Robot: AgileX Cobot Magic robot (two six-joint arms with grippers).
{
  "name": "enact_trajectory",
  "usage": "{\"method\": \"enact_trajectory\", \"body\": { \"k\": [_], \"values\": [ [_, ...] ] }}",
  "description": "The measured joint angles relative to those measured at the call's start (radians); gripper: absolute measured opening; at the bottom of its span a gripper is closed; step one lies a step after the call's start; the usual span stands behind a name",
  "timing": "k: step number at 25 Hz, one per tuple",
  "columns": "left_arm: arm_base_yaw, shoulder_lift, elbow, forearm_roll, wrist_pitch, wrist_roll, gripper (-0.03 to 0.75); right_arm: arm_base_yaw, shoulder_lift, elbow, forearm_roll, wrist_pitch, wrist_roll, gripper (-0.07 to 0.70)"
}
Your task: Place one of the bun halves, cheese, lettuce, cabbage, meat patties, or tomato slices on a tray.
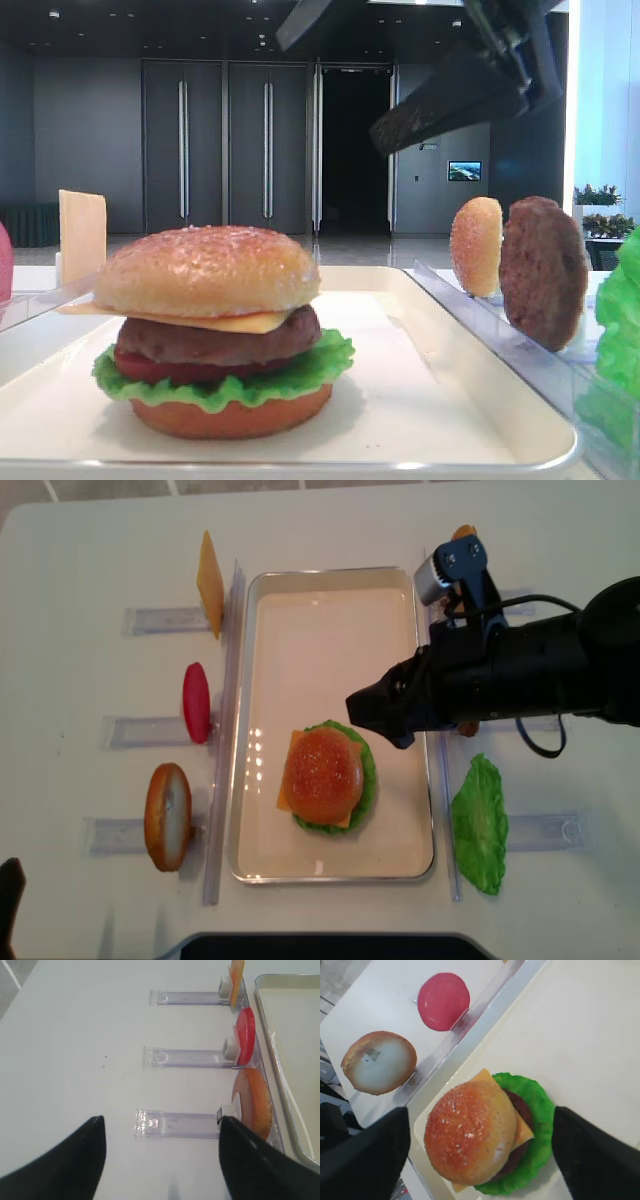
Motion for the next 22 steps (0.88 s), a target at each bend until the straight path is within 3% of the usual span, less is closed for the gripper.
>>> {"method": "enact_trajectory", "body": {
  "k": [4, 10, 16, 22],
  "values": [
    [0.000, 0.000, 0.000, 0.000, 0.000, 0.000, 0.535, -0.071, -0.112, 0.000, -0.215, 0.002, 0.174, 0.578],
    [0.000, 0.000, 0.000, 0.000, 0.000, 0.000, 0.535, -0.275, -0.243, 0.000, -0.621, 0.031, 0.537, 0.578],
    [0.000, 0.000, 0.000, 0.000, 0.000, 0.000, 0.535, -0.491, -0.315, 0.000, -0.971, 0.161, 0.831, 0.577],
    [0.000, 0.000, 0.000, 0.000, 0.000, 0.000, 0.535, -0.619, -0.331, 0.000, -1.244, 0.322, 1.001, 0.577]
  ]
}}
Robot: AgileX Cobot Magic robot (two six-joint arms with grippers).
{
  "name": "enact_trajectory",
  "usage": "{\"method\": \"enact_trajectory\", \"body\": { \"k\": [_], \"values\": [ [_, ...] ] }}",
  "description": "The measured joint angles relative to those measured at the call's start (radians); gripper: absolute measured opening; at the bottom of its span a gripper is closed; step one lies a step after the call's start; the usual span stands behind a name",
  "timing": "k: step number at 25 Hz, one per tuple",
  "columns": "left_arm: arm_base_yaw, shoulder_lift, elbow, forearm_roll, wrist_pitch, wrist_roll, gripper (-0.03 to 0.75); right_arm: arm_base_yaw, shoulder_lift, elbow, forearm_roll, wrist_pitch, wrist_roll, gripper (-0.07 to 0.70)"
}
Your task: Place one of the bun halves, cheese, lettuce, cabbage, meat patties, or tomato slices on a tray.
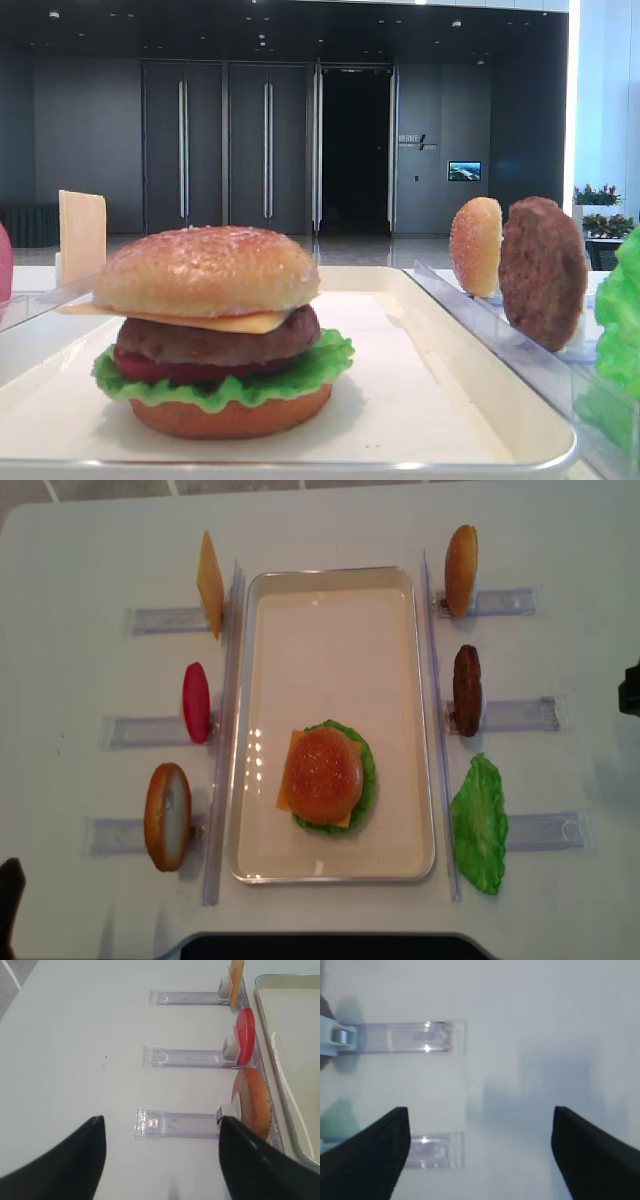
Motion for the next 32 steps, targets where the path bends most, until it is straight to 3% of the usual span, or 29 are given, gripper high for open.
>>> {"method": "enact_trajectory", "body": {
  "k": [3, 11, 23, 32],
  "values": [
    [0.000, 0.000, 0.000, 0.000, 0.000, 0.000, 0.535, -0.006, 0.000, 0.000, -0.067, 0.038, 0.040, 0.577],
    [0.000, 0.000, 0.000, 0.000, 0.000, 0.000, 0.535, 0.014, -0.108, 0.008, -0.080, 0.147, 0.081, 0.577],
    [0.000, 0.000, 0.000, 0.000, 0.000, 0.000, 0.535, 0.024, -0.725, 0.225, -0.087, 0.171, 0.099, 0.577],
    [0.000, 0.000, 0.000, 0.000, 0.000, 0.000, 0.535, 0.024, -1.063, 0.264, -0.091, 0.213, 0.116, 0.577]
  ]
}}
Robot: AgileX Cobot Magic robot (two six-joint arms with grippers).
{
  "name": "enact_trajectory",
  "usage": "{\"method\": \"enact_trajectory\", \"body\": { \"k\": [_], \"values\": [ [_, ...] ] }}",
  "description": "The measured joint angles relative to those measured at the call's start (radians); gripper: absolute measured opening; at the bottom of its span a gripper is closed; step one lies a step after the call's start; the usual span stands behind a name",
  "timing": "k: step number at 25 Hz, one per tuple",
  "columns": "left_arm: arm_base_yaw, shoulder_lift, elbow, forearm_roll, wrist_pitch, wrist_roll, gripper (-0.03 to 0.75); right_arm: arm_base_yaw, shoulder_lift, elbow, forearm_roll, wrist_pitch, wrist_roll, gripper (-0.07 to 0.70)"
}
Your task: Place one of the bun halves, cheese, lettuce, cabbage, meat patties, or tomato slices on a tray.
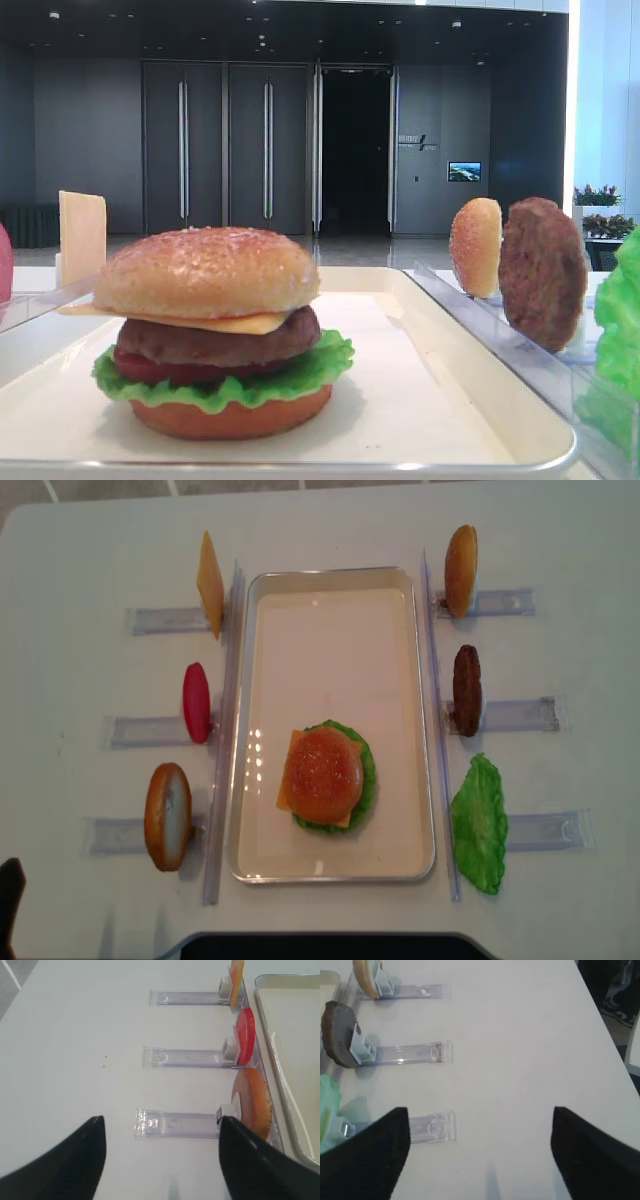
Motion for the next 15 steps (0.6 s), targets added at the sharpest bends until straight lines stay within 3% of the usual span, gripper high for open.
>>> {"method": "enact_trajectory", "body": {
  "k": [15],
  "values": [
    [0.000, 0.000, 0.000, 0.000, 0.000, 0.000, 0.535, 0.000, -0.049, 0.003, -0.008, 0.007, 0.021, 0.563]
  ]
}}
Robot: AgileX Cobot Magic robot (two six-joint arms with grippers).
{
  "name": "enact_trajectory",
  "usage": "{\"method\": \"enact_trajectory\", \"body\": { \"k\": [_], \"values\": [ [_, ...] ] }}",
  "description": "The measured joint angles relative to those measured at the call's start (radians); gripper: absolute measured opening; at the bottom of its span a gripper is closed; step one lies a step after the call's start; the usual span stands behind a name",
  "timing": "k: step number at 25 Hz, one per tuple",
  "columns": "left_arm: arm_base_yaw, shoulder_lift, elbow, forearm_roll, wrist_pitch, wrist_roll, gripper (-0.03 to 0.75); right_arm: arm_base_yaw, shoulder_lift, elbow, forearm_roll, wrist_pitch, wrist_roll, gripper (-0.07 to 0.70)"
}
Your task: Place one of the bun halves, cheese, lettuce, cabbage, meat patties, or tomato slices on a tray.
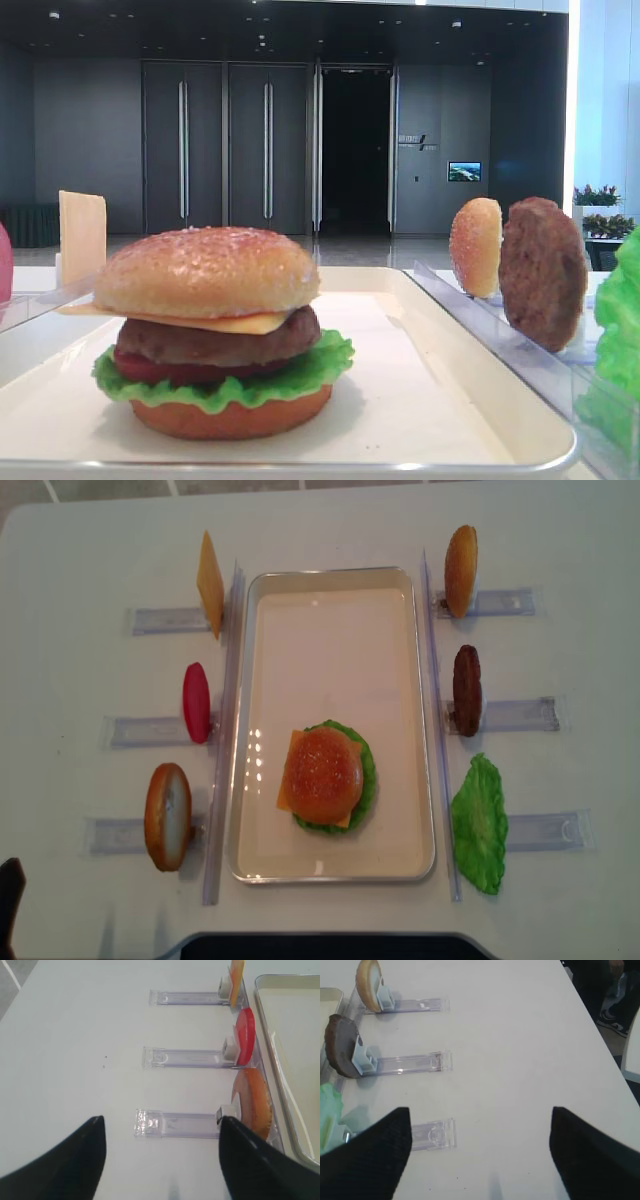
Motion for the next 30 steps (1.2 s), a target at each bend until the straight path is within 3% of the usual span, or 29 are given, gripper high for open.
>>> {"method": "enact_trajectory", "body": {
  "k": [30],
  "values": [
    [0.000, 0.000, 0.000, 0.000, 0.000, 0.000, 0.535, 0.000, 0.000, 0.000, -0.028, 0.001, 0.038, 0.555]
  ]
}}
